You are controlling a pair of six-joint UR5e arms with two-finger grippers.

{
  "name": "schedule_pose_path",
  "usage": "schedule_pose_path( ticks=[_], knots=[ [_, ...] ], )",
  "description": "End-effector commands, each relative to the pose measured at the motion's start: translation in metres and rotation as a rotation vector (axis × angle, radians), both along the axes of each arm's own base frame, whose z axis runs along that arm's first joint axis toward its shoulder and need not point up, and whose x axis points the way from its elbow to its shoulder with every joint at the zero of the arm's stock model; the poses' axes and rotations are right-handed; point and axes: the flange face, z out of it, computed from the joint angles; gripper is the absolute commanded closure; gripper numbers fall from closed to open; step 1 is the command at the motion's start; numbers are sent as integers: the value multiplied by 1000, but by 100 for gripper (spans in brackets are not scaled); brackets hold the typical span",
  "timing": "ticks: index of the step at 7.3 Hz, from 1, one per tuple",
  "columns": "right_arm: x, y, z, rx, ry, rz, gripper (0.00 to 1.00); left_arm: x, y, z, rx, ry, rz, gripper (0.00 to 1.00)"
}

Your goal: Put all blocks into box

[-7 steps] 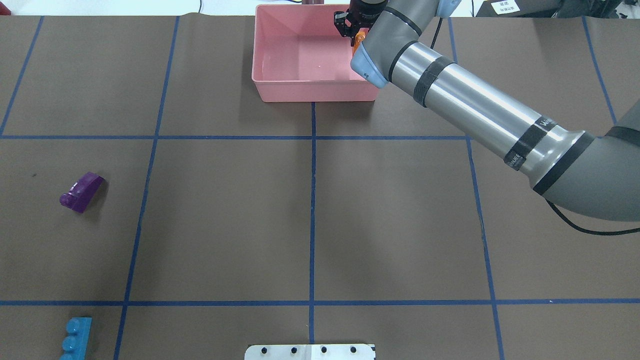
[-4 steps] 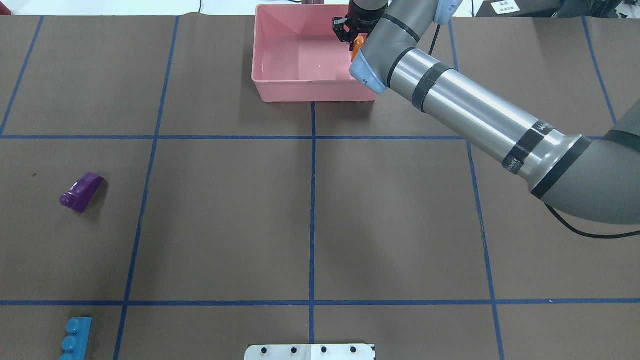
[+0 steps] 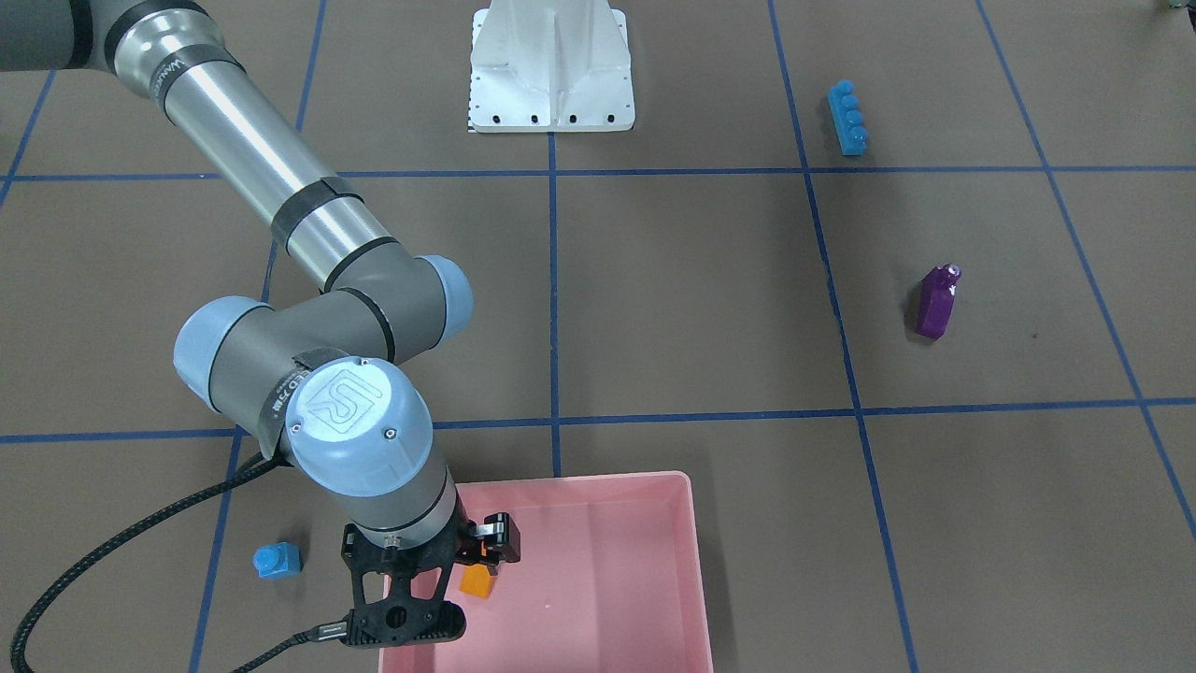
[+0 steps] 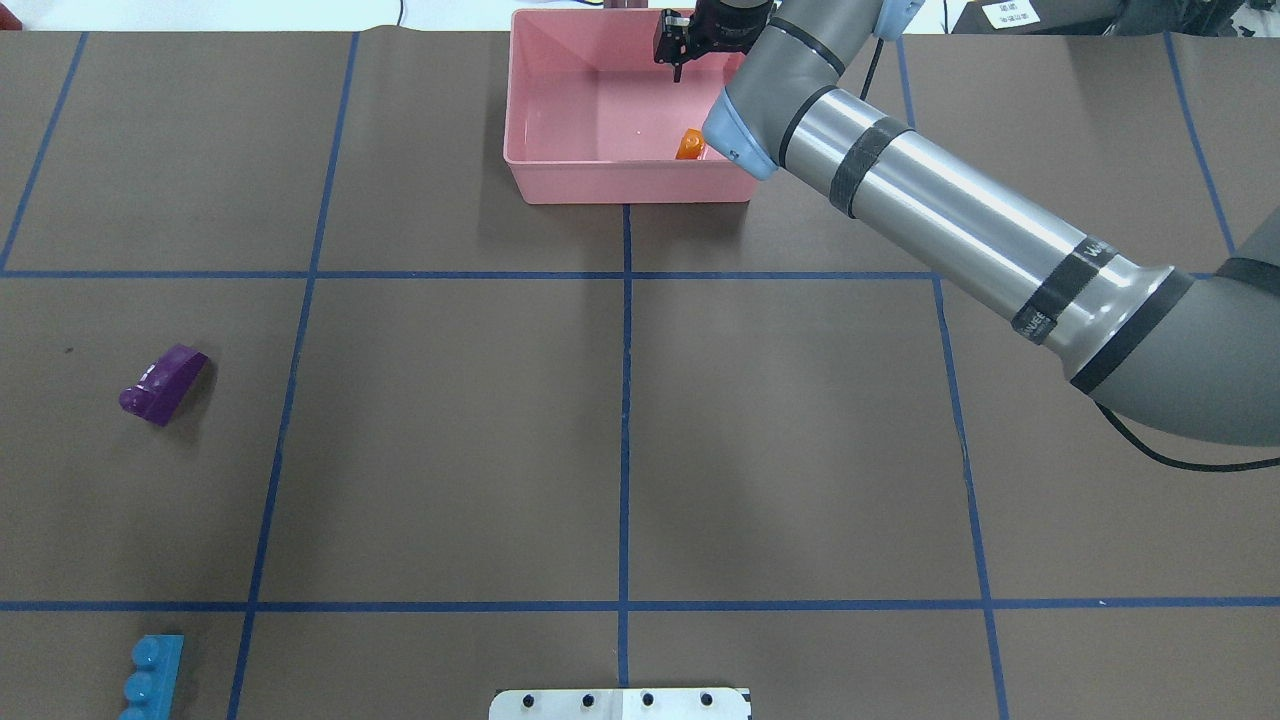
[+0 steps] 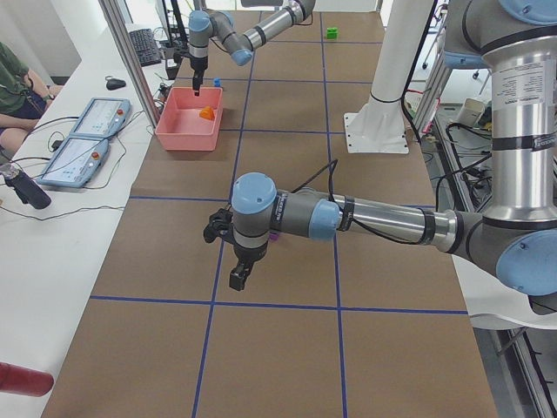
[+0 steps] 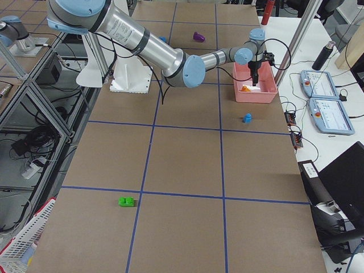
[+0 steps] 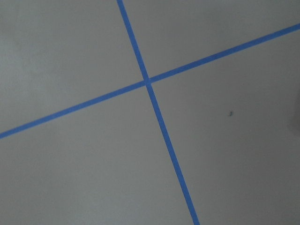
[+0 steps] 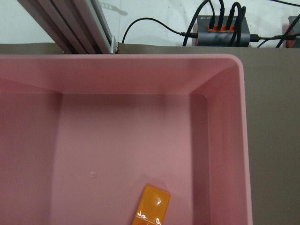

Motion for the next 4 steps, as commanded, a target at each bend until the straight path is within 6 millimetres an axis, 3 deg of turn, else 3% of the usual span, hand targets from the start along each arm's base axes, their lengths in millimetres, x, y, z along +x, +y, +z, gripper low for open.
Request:
schedule_pose_path(
  ticks=[1,2,4],
  knots=[
    [39,7,-34,-34,-5,-1,1,25,-11,-19,-13,146,-59,0],
    [68,19,-29,-51,-20,-6,1,41,-13,-26,52,172,-31,0],
    [121,53,29,-41,-61,-19,0,138,-12,-39,-24,197,63,0]
  ],
)
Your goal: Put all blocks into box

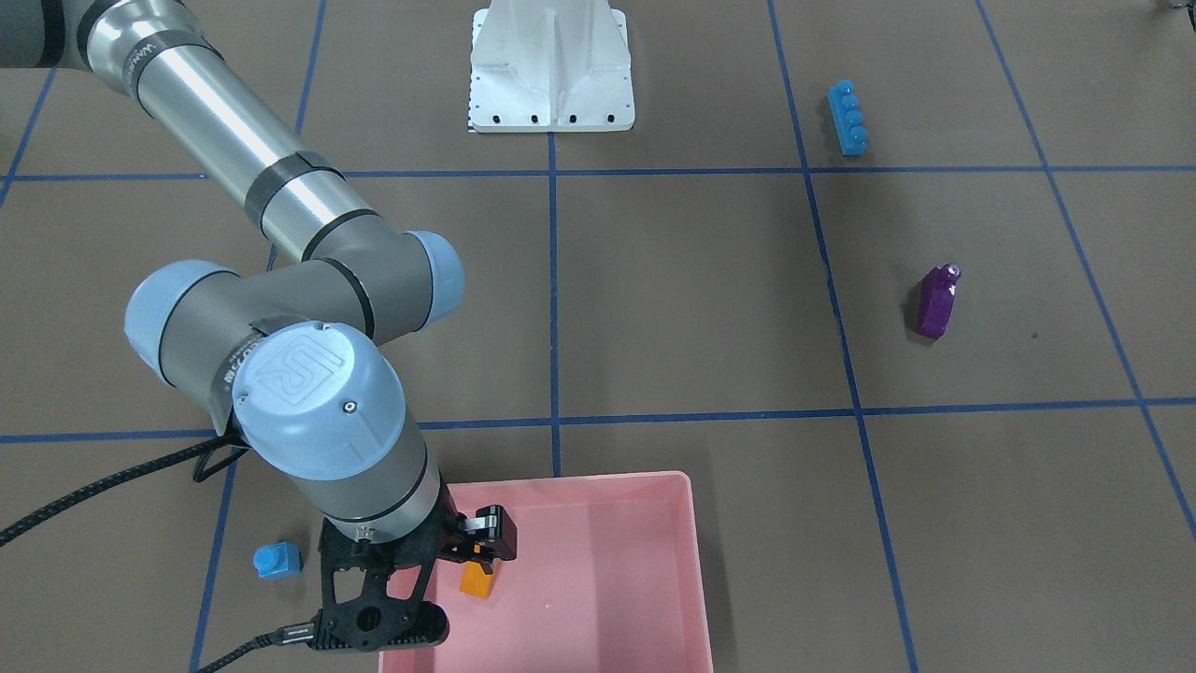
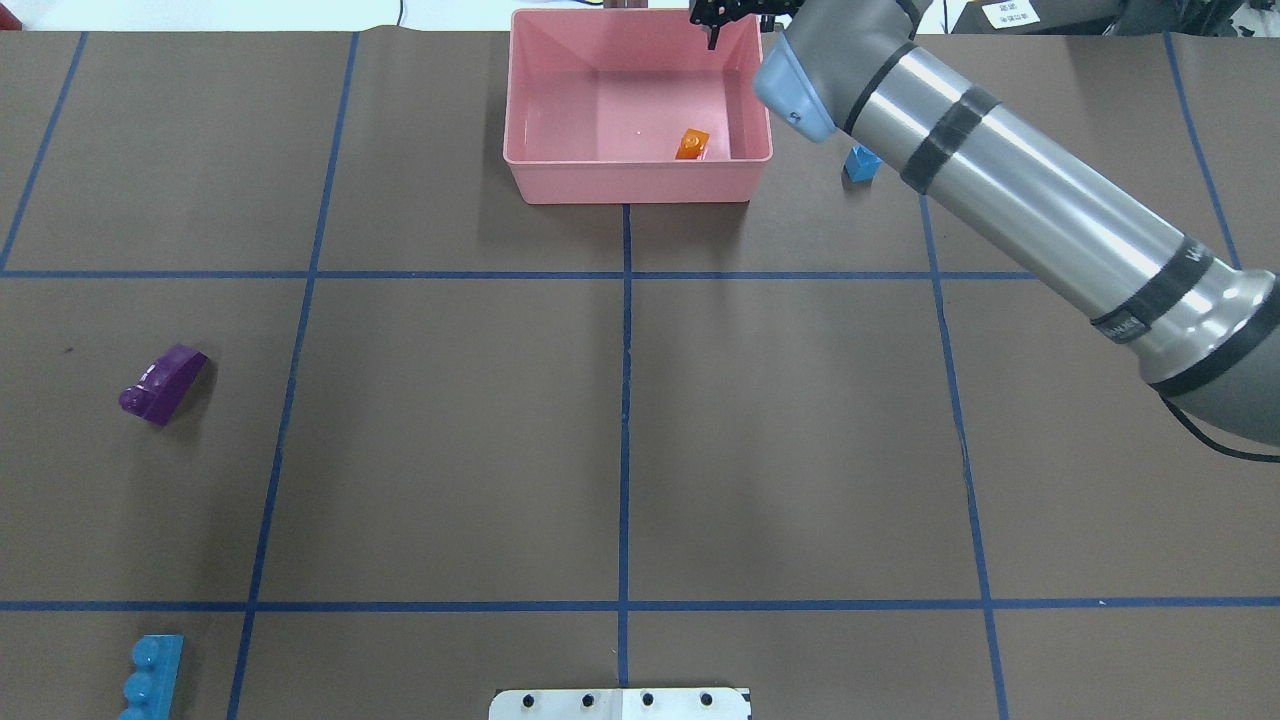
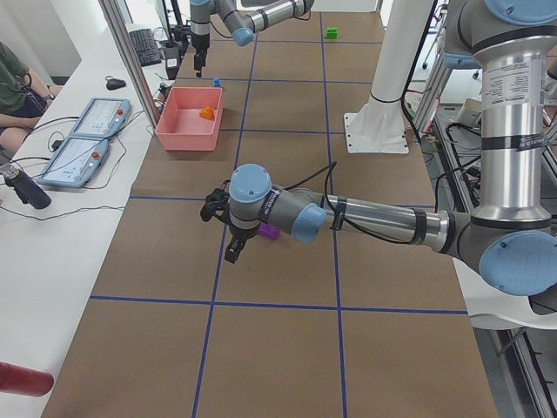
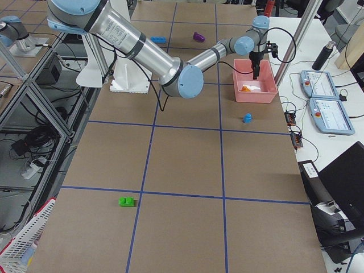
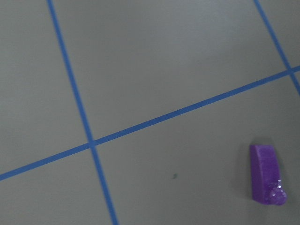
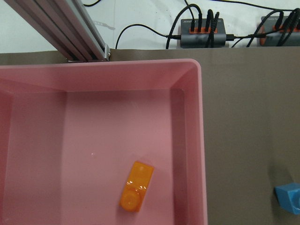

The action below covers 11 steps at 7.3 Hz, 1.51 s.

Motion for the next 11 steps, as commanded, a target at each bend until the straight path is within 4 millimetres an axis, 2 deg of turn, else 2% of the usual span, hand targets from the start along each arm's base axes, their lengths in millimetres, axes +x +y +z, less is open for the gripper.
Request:
schedule_pose_path(
  ticks=[1,2,4,5,6,10,11],
  knots=[
    [57,43,67,29,-11,-22,0,101,3,-24,-15,38,122,0],
    [80,66,100,43,1,-33,0,131,3,-32,-38,25,122,0],
    [128,137,167,83,28,-79,0,192,18,-24,16,-89,144,0],
    [149,175,196,88,39,-97,0,208,24,-21,25,-117,155,0],
    [165,201,208,89,43,-103,0,218,27,-15,28,-137,166,0],
    [167,207,212,86,46,-104,0,249,28,11,-3,-170,216,3],
    [167,206,211,87,45,-104,0,250,29,12,-7,-172,216,42]
  ],
)
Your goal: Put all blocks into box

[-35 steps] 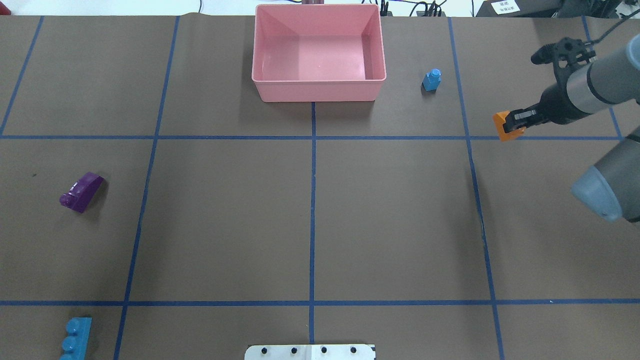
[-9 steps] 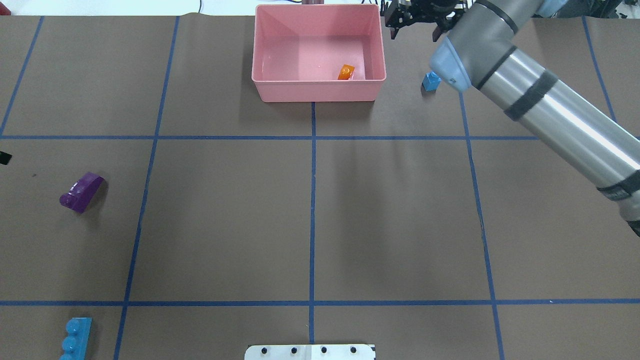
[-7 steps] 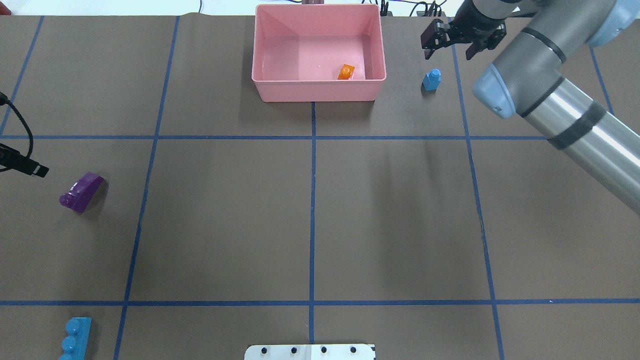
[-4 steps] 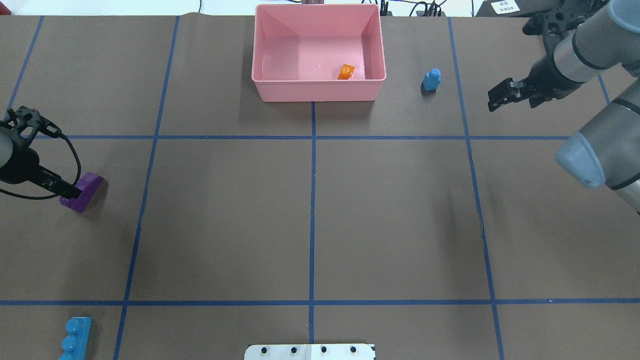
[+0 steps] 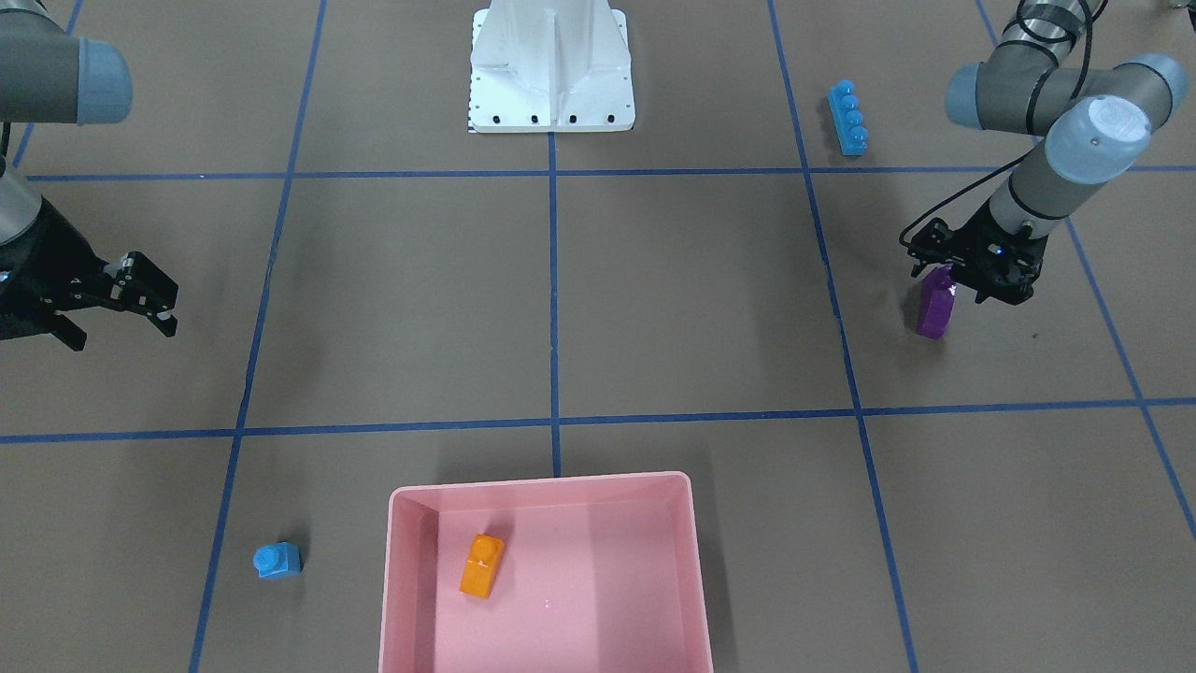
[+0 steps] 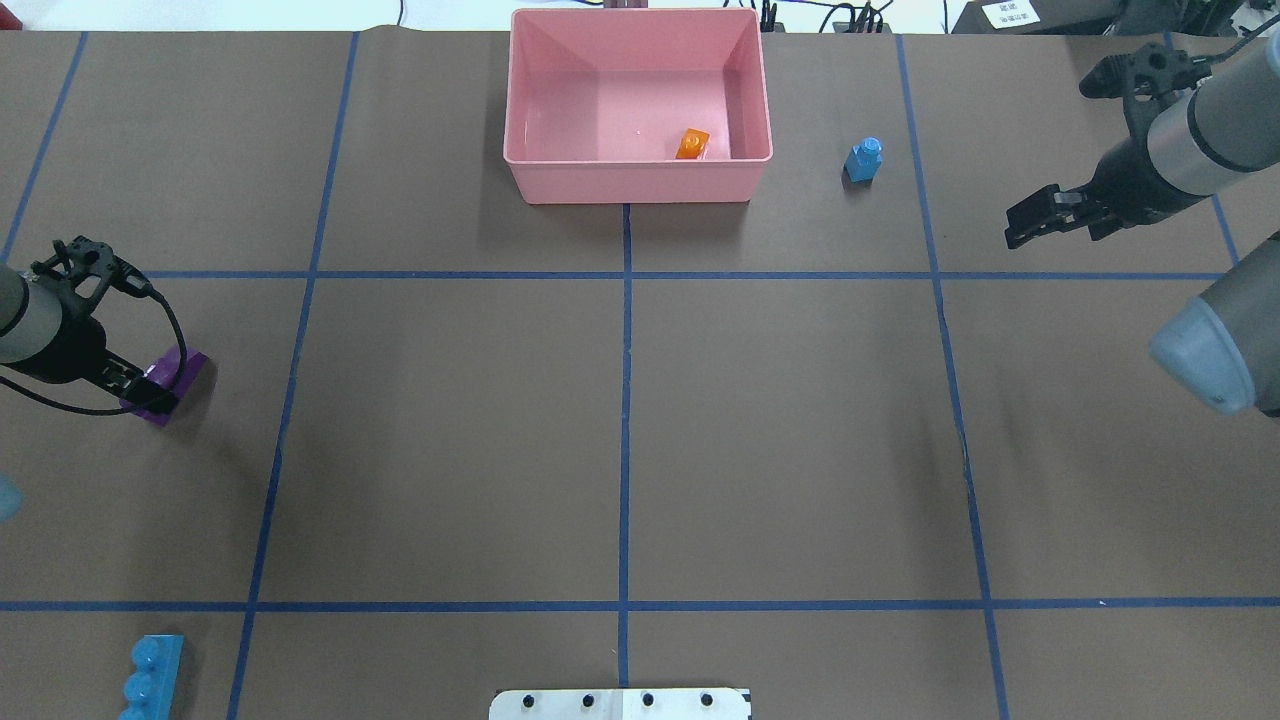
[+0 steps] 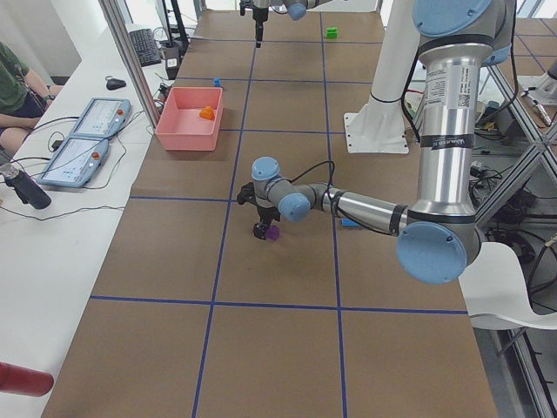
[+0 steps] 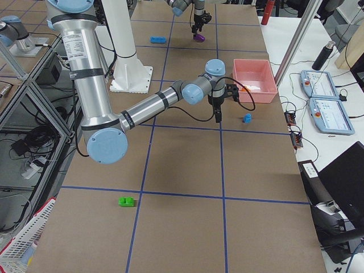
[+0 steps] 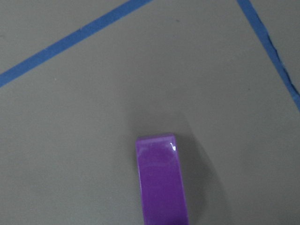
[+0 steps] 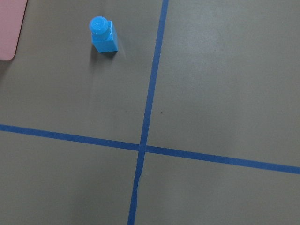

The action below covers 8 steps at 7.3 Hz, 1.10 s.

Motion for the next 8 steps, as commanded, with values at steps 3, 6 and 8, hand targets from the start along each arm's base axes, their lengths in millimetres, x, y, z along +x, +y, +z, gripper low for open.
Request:
schedule_pose_path(
  ticks=[3,6,8],
  knots=[
    [-1,0,0,-2,0,-1,0,3,2,0,-5,0,2,100],
    [-1,-1,4,-5,6,0,0,7,-5,-65,-91,88,-174,100],
    [-1,-1,4,-5,7,2,0,35,-37,-142,-207,200,-347,100]
  ],
)
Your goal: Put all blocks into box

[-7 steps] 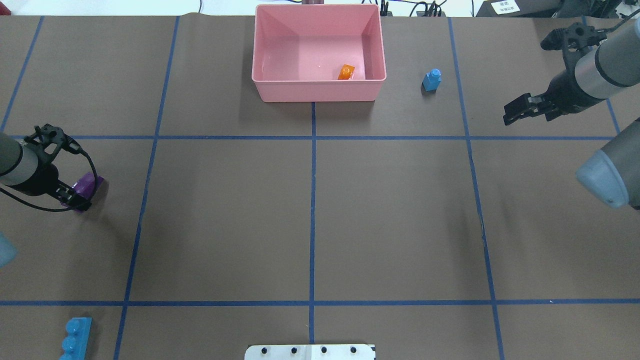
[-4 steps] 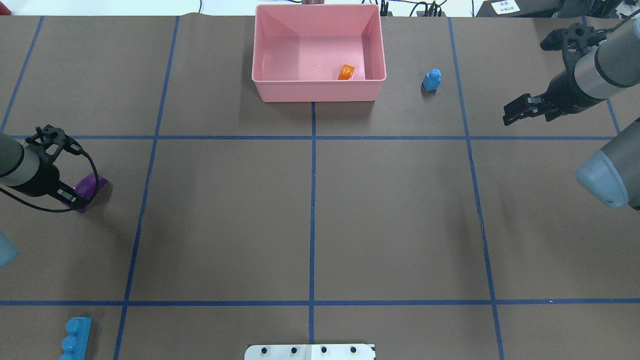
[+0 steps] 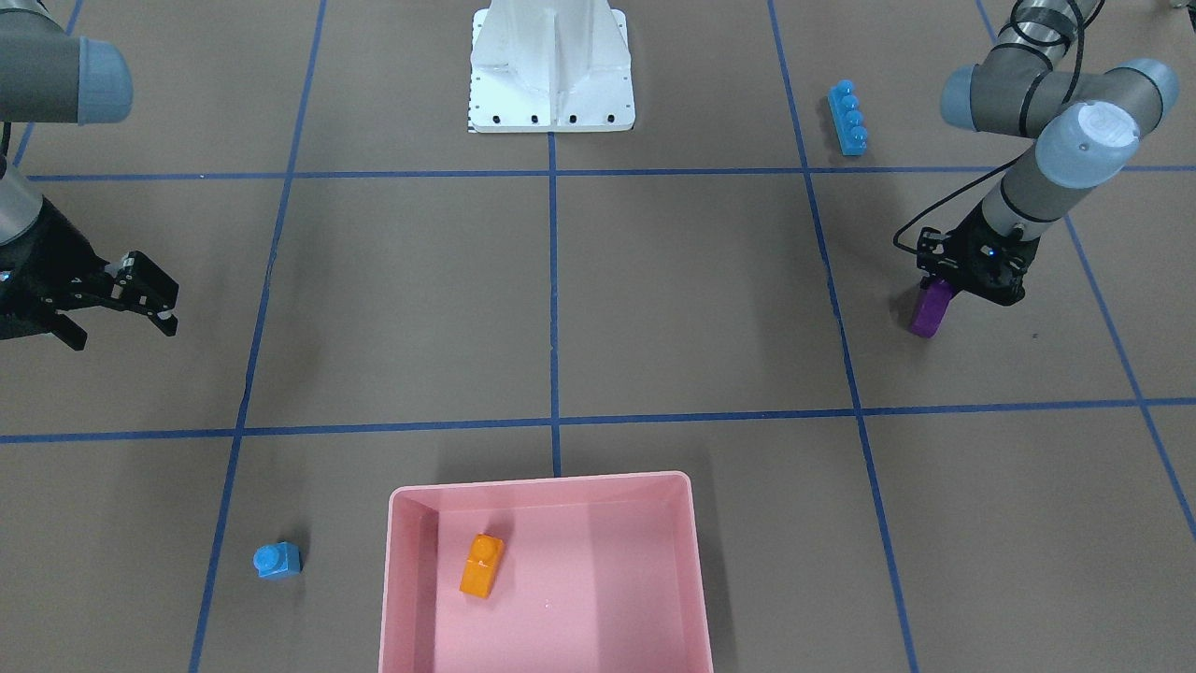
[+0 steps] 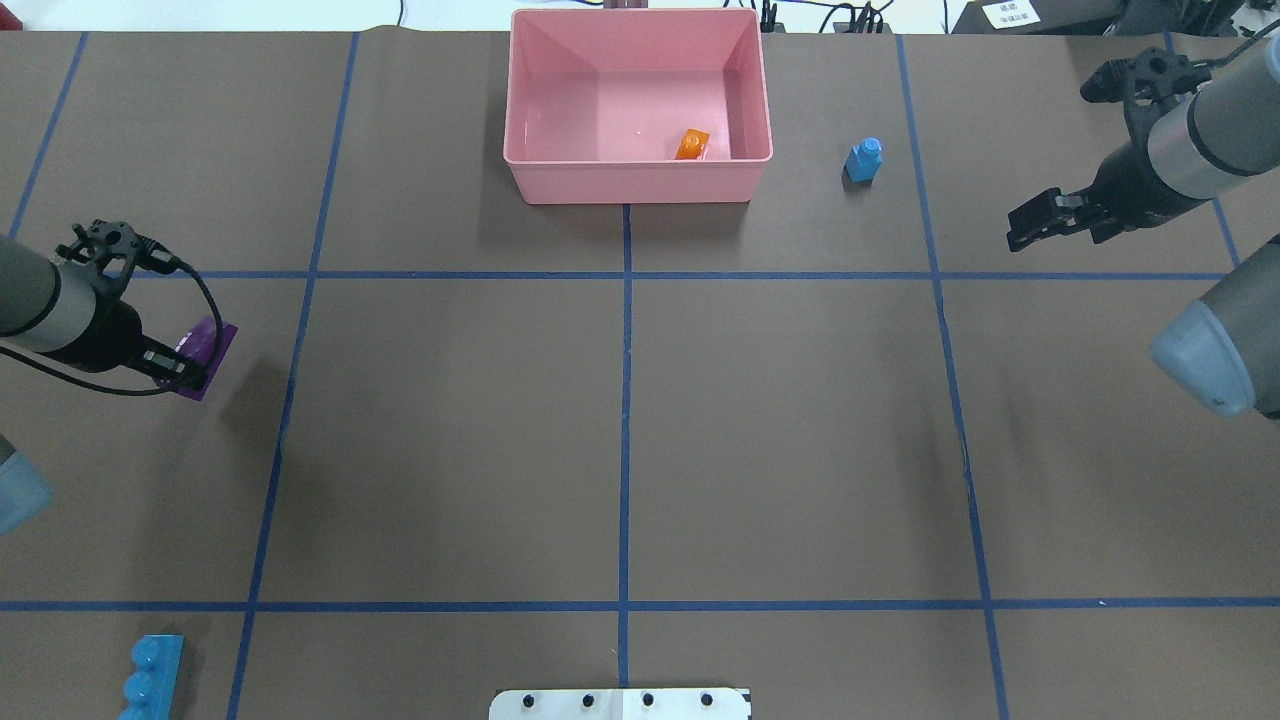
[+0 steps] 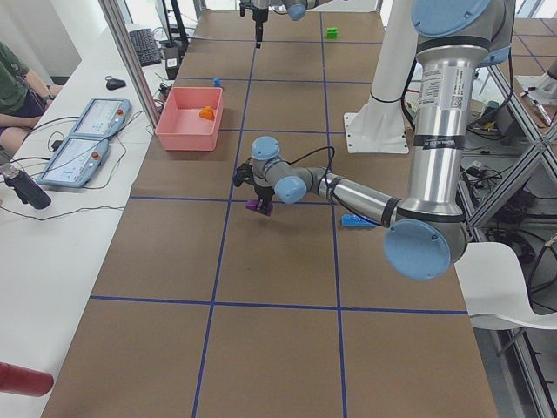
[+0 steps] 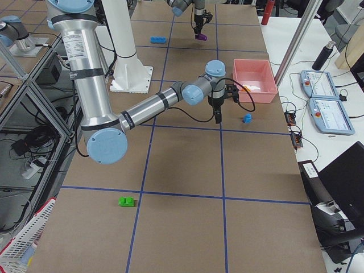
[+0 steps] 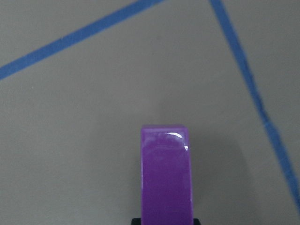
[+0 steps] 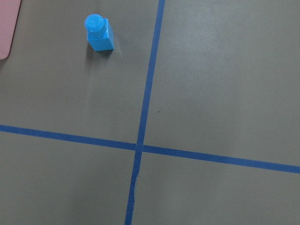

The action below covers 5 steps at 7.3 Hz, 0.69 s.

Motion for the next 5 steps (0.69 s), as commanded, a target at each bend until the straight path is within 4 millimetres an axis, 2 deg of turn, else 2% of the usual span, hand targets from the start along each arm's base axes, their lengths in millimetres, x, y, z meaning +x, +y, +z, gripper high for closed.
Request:
schedule_pose_path(
  ticks=[1,3,5],
  knots=[
    [-1,0,0,0,1,-1,0,26,-30,-78,-85,111,-138,100],
    [-1,-1,0,0,3,0,0,55,-67,-134,-108,160,-202,100],
    [-2,-1,0,1,2,-1,0,95,-122,-183,-127,178,-249,100]
  ],
)
